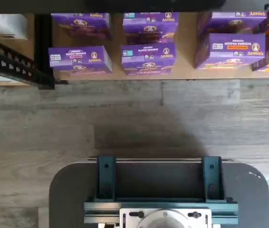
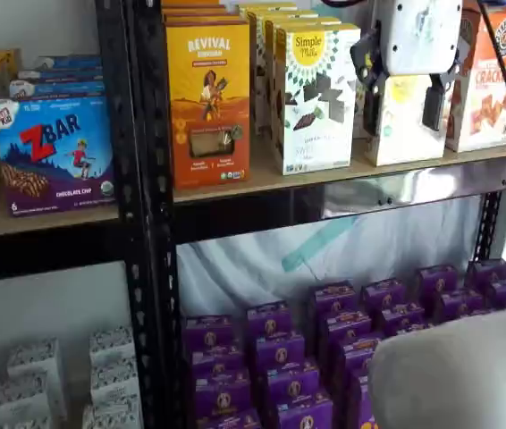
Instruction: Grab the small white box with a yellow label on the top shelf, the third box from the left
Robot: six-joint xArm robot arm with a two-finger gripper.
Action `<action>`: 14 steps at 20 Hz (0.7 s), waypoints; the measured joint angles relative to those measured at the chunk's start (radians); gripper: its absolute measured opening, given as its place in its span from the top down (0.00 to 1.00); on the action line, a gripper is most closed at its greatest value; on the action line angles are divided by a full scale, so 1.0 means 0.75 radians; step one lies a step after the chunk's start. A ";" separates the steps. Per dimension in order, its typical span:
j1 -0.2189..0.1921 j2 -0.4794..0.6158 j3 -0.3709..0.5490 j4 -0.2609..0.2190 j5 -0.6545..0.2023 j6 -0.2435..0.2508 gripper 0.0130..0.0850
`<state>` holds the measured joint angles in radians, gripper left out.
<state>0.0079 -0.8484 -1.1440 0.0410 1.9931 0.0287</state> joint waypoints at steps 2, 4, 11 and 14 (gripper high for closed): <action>-0.042 0.004 -0.003 0.045 0.009 -0.020 0.00; -0.056 0.005 -0.003 0.060 0.010 -0.029 0.00; -0.014 0.000 0.015 -0.027 -0.030 -0.026 0.00; -0.046 0.001 0.039 -0.069 -0.093 -0.069 0.00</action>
<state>-0.0263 -0.8478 -1.1148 -0.0111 1.9237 -0.0233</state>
